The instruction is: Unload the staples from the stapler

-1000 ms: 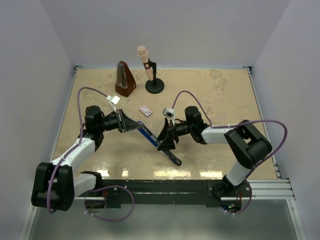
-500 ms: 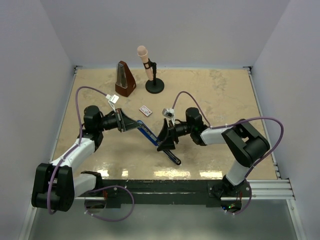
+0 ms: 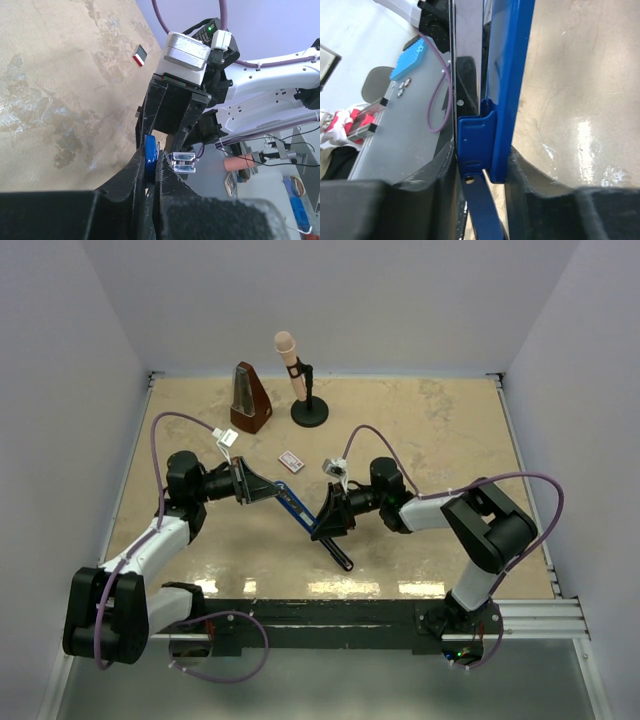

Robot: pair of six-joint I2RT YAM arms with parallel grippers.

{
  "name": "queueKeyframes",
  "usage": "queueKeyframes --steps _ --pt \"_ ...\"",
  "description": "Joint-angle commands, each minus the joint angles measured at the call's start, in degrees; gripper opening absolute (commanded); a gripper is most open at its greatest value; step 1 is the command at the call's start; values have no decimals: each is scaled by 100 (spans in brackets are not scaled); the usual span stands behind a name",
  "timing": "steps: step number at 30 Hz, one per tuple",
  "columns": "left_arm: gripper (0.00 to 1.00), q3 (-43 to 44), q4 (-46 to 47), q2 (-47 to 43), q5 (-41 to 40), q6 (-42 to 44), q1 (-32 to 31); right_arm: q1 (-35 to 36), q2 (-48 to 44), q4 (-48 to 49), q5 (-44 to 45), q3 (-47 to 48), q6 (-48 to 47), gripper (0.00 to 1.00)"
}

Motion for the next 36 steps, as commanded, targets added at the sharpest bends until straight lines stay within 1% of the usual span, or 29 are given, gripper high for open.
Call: queueKeyframes --steps 1,2,3,5,6,8,9,10,13,14,15,17,18,22,24,25,26,27,28,29,30,31,34,35,36 --pt "0 266 -197 -171 -67 315 46 -10 -348 294 287 -91 -11 9" --pt "0 318 -356 -171 -85 431 46 -19 -401 294 349 -152 -11 6" --pt "0 467 -731 -188 -120 562 46 -45 -480 251 515 -179 -19 0" --pt "0 626 -1137 -215 -277 967 46 -98 -507 163 621 -188 -19 0" --pt "2 757 -1470 -223 -339 1064 46 -151 -516 -3 665 -171 -19 0" --pt "3 855 -1675 -285 -532 1196 46 -212 -524 -188 780 -92 -28 0" --pt "6 942 -1824 -303 -568 1196 46 -291 -533 -320 806 -74 -37 0" --pt "9 978 -1877 -372 -603 1214 37 -327 -577 -408 920 -56 -63 0" --pt "22 1153 -2263 -548 -1059 1310 46 -459 -682 -839 1140 14 -230 0" --pt "28 1197 -2351 -566 -1130 1337 46 -494 -691 -970 1271 40 -300 0" --pt "40 1285 -2518 -592 -1200 1320 46 -529 -691 -1180 1298 67 -405 0" --pt "47 1338 -2589 -619 -1263 1302 46 -564 -674 -1401 1412 137 -493 0" --pt "52 1382 -2607 -619 -1271 1284 46 -582 -674 -1515 1430 146 -520 0" --pt "56 1461 -2712 -628 -1263 1328 46 -591 -735 -1814 1693 207 -520 0" --pt "57 1514 -2861 -645 -1394 1442 46 -582 -893 -2287 2139 304 -564 0" --pt "57 1549 -3114 -698 -1499 1634 46 -591 -963 -2481 2290 400 -582 0" --pt "57 1558 -3326 -724 -1770 1723 46 -591 -1034 -2727 2527 471 -608 0" --pt "58 1584 -3424 -777 -1912 1811 46 -582 -1200 -3217 2738 523 -721 0" --pt "58 1593 -3529 -856 -2070 1994 46 -591 -1280 -3430 3158 594 -766 0" --pt "59 1602 -3713 -900 -2402 2074 46 -591 -1376 -3633 3406 612 -810 0" --pt "59 1593 -3776 -944 -2571 2206 46 -591 -1560 -4035 3660 638 -897 0" --pt "60 1567 -3811 -1031 -2868 2251 46 -582 -1631 -4230 4159 673 -942 0" --pt "71 1436 -3943 -1190 -3422 2356 46 -582 -1807 -4794 4882 726 -1047 0" --pt "83 1357 -3961 -1216 -3503 2391 46 -591 -1825 -4899 5076 735 -1056 0" --pt "87 1330 -3961 -1243 -3565 2409 46 -582 -1843 -5083 5269 744 -1056 0"
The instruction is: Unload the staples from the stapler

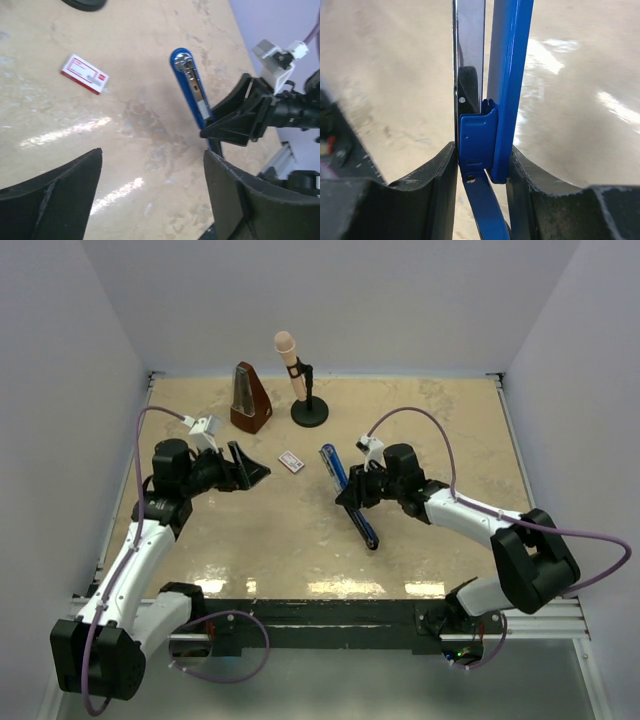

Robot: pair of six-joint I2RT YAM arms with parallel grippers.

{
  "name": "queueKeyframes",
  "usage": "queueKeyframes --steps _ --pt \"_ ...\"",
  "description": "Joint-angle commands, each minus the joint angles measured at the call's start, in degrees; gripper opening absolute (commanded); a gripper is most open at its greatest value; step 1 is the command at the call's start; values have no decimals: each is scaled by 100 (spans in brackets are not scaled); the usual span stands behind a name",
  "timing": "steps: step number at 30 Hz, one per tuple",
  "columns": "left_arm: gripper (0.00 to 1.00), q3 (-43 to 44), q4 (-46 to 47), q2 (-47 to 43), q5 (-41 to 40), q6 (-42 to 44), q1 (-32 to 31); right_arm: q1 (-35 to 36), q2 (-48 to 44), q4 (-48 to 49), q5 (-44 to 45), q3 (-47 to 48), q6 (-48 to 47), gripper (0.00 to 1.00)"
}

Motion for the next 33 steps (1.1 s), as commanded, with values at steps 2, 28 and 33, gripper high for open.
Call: queueKeyframes --steps 2,28,33 --pt "100 62 -284 -264 -875 396 30 0 -276 -942 1743 359 -189 0" --pt "99 379 -1304 -1855 -4039 414 30 2266 1964 -5065 7317 2573 1428 0" --pt "99 414 -1340 -1890 -4189 379 30 2592 2492 -5953 7889 2960 1903 0"
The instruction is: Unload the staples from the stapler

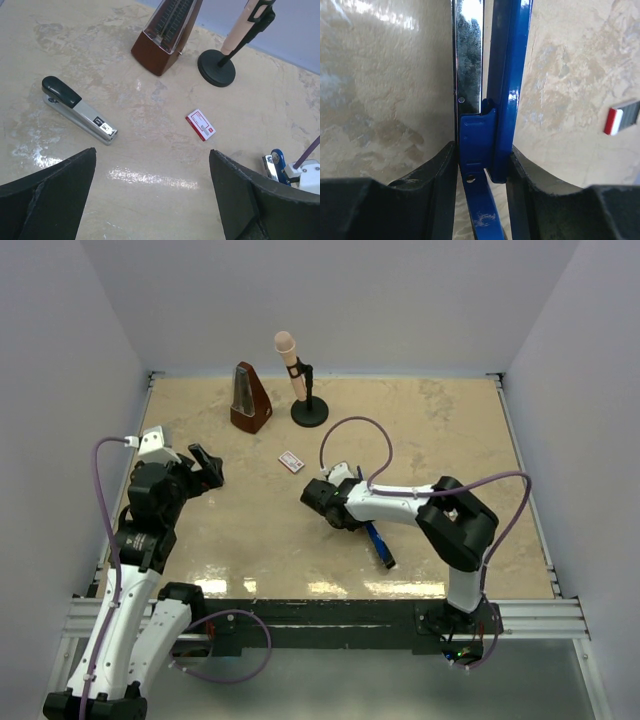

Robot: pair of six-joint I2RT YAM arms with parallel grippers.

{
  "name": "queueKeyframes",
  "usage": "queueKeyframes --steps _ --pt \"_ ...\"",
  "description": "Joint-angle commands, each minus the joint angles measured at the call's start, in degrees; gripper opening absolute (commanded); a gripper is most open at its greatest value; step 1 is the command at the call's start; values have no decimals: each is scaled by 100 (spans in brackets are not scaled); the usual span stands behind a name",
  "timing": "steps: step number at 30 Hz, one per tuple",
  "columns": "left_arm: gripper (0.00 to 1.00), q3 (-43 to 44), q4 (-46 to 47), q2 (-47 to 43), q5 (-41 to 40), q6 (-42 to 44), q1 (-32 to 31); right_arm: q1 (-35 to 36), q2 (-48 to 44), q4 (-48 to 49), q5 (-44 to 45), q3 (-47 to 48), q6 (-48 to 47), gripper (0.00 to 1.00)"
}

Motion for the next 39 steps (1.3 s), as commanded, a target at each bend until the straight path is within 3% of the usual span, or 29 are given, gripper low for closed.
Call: queueKeyframes --steps 1,6,16,21,25,30,39 --pt "99 294 -2 -61 -263 16 28 323 261 -1038 1057 513 661 0" --pt "99 276 59 -87 -131 34 28 561 859 -1679 1435 838 1066 0" --pt "99 267 68 -96 -123 33 28 737 1228 -1891 1602 996 1092 0" --pt "99 267 77 -96 -114 25 28 746 1308 -2708 1998 1496 1225 0" --pt "99 258 95 -166 -79 25 28 816 1246 -2332 1832 1515 638 0" --pt "100 258 121 -131 -52 25 28 1036 2089 -2445 1823 1454 908 0" --pt "100 250 130 -122 -17 25 28 1027 1475 -2480 1893 1524 847 0"
